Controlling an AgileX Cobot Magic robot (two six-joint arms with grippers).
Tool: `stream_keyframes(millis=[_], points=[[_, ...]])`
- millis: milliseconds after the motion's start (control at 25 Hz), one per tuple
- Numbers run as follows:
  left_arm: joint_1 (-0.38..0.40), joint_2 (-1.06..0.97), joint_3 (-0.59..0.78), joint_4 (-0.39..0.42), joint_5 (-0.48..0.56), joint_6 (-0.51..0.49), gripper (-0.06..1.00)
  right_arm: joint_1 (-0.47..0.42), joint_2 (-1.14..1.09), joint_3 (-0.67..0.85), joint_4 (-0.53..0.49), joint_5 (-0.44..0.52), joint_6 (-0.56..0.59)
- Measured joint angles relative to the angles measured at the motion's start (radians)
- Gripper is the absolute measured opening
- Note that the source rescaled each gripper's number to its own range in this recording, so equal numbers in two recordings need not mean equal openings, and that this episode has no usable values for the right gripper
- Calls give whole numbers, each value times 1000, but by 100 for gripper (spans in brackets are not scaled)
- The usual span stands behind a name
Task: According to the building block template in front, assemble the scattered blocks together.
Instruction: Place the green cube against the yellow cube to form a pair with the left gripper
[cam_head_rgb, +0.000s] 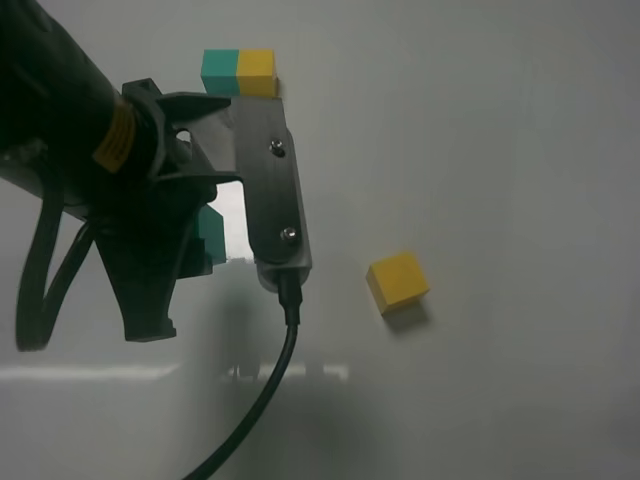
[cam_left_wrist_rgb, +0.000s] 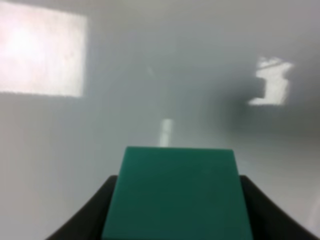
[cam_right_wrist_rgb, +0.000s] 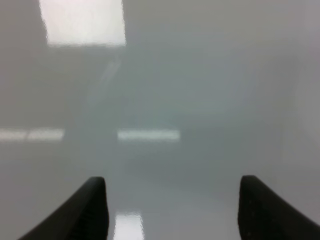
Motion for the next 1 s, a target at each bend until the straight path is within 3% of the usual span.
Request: stream_keyframes(millis=[400,720,1000], points=[[-11,81,-1,-67,5,-4,1,0,0,0,0,0,0],[-11,90,-1,-161,-49,-16,1,0,0,0,0,0,0],[-11,131,-4,-164,-109,-13,1,0,0,0,0,0,0]])
